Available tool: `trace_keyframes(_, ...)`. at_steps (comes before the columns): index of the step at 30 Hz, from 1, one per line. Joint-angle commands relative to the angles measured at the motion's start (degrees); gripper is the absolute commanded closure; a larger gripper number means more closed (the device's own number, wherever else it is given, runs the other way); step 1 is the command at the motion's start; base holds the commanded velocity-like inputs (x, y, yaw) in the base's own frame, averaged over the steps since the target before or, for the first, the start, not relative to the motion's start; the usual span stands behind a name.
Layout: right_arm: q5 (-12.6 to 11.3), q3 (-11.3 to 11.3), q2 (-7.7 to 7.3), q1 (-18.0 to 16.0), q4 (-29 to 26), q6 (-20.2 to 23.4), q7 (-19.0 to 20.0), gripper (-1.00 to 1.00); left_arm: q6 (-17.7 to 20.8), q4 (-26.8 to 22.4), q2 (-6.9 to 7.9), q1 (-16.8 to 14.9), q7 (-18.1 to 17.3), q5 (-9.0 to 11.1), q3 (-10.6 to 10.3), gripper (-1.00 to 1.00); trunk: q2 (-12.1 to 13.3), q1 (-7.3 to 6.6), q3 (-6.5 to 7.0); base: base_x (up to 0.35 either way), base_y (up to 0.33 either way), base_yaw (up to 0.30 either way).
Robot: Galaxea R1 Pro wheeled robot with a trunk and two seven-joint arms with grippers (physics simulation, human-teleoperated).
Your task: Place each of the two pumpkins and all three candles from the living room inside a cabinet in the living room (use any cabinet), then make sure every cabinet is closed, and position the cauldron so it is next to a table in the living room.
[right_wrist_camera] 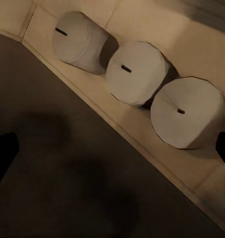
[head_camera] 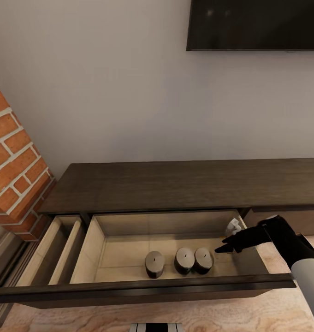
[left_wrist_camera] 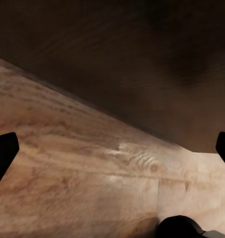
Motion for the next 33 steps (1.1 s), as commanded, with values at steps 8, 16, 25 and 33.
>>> trace_keyframes(8, -3.6, 0.3, -3.38, 0.0, -7.7, 6.5, 0.4, -1.0, -0.3, 0.0, 0.0, 0.0, -0.1, -0.1, 0.1, -1.0, 0.0, -0.01, -0.05, 0.0, 0.0, 0.0)
trace_keyframes(16, -4.5, 0.5, -5.63, 0.2, -11.7, 10.7, 0.5, -1.0, -0.3, 0.0, 0.0, 0.0, -0.1, -0.1, 0.1, -1.0, 0.0, -0.01, -0.05, 0.0, 0.0, 0.0)
trace_keyframes(25, -4.6, 0.7, -6.23, 0.3, -12.5, 11.7, 0.5, -1.0, -0.3, 0.1, 0.0, 0.0, -0.1, -0.1, 0.1, -1.0, 0.0, -0.01, -0.05, -0.011, 0.0, 0.0)
trace_keyframes(33, -4.6, 0.6, -6.37, 0.3, -12.6, 11.8, 0.5, -1.0, -0.4, 0.1, 0.0, 0.0, -0.1, 0.0, 0.1, -1.0, 0.0, -0.01, -0.05, -0.236, 0.0, 0.0)
